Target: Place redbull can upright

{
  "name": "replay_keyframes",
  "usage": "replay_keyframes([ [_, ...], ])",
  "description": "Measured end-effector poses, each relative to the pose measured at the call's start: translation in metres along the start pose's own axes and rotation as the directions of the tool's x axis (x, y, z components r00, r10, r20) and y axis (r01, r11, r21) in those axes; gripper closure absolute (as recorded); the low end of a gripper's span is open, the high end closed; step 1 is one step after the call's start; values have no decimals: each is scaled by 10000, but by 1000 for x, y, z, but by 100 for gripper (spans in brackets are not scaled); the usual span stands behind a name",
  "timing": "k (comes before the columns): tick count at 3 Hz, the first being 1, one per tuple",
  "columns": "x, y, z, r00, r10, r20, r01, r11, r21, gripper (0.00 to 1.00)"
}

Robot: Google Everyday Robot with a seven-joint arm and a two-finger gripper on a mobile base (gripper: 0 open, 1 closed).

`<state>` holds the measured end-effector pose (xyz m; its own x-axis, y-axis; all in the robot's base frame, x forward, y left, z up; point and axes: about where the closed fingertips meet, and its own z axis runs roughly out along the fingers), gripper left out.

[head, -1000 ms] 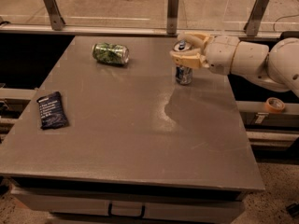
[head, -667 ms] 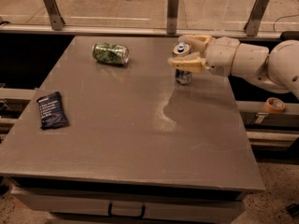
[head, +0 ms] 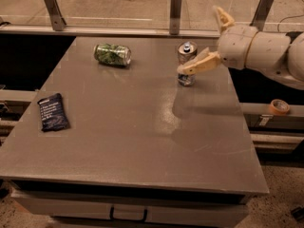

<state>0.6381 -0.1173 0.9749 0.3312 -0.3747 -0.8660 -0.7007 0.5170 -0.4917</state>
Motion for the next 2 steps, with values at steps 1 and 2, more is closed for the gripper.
replay_keyframes([
  [1,-66,-18,-39,9853,-1616,-548,1668,9797,1110,0],
  [2,-144,-22,-87,9459,-3012,-1206,3205,9251,2035,0],
])
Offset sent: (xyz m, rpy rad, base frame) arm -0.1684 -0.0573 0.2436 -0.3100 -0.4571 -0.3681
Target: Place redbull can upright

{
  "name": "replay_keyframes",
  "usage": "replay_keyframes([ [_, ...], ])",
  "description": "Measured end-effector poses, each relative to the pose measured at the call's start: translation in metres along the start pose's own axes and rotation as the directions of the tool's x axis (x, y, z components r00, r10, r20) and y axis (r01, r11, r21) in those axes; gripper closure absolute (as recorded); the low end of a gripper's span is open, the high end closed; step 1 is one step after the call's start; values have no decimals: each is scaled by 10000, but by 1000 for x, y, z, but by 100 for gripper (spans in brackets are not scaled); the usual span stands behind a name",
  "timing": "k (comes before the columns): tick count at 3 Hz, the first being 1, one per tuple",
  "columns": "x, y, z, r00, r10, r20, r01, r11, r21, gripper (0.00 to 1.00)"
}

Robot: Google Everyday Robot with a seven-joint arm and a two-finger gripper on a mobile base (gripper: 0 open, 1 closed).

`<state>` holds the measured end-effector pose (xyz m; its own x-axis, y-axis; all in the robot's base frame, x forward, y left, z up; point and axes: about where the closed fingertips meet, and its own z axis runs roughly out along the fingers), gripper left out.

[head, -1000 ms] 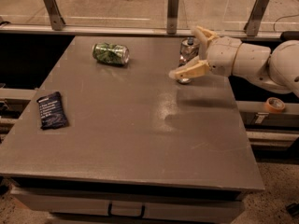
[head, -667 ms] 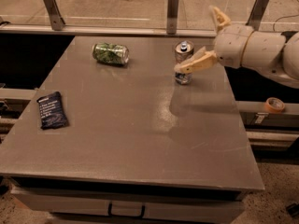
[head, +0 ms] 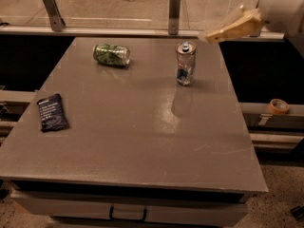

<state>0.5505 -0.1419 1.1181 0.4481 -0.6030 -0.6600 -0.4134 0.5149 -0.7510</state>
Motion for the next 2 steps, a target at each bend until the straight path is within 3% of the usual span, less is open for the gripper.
replay_keyframes([
  [1,5,-11,-24,9990,-141,-436,155,9993,328,0],
  [2,5,-11,-24,9990,-134,-425,147,9994,321,0],
])
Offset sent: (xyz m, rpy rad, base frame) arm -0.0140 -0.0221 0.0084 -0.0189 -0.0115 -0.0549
